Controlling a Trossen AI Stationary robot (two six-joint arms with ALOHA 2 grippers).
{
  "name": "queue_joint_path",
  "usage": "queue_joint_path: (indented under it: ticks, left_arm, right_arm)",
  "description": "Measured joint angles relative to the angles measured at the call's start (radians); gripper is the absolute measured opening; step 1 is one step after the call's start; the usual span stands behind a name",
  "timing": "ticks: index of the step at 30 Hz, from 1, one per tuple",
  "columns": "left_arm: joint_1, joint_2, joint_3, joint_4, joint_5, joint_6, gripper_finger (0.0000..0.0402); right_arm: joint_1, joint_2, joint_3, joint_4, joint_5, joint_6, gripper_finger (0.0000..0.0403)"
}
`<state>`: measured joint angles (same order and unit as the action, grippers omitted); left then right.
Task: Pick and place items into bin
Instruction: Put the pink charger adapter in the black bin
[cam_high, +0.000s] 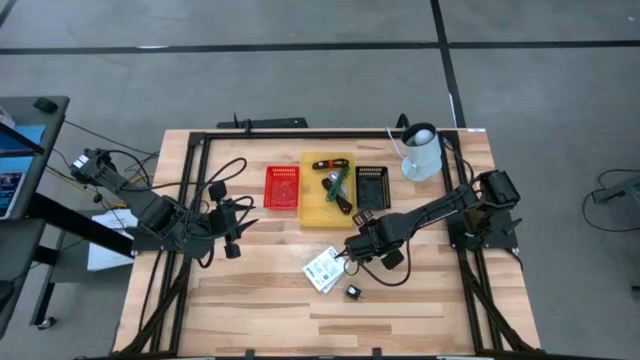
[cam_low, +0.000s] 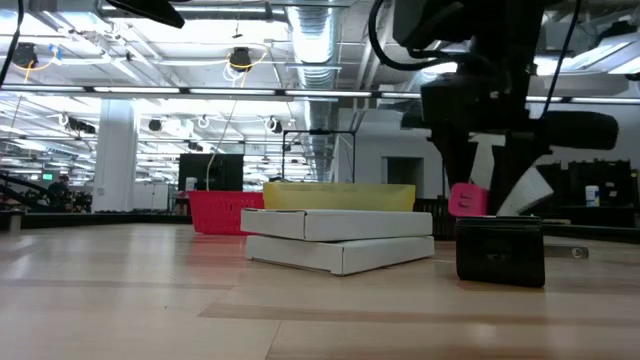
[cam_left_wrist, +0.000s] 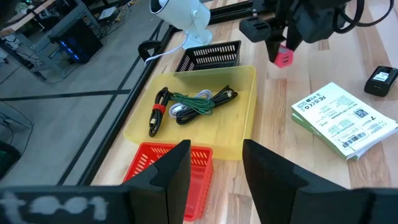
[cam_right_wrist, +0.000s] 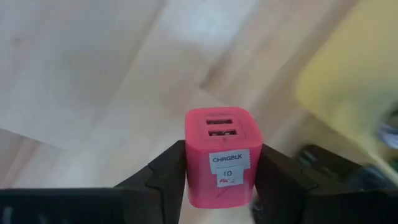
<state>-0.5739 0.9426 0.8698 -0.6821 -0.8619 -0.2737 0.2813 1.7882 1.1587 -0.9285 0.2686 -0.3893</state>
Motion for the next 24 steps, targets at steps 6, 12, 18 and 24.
queue_joint_path:
  ticks: [6, 12, 18, 24]
  left_arm:
    - [0.000, 0.000, 0.000, 0.000, 0.000, 0.000, 0.0137]
    - [0.000, 0.000, 0.000, 0.000, 0.000, -0.002, 0.0137]
    - [0.000, 0.000, 0.000, 0.000, 0.000, -0.006, 0.0137]
    - [0.000, 0.000, 0.000, 0.000, 0.000, -0.014, 0.0137]
  right_arm:
    - [-0.022, 0.000, 0.033, -0.085, 0.126, -0.003, 0.0181]
    - [-0.093, 0.000, 0.043, -0.171, 0.227, -0.004, 0.0156]
    - [-0.188, 0.000, 0.044, -0.194, 0.232, -0.003, 0.0106]
    - [-0.206, 0.000, 0.044, -0.189, 0.045, -0.038, 0.0079]
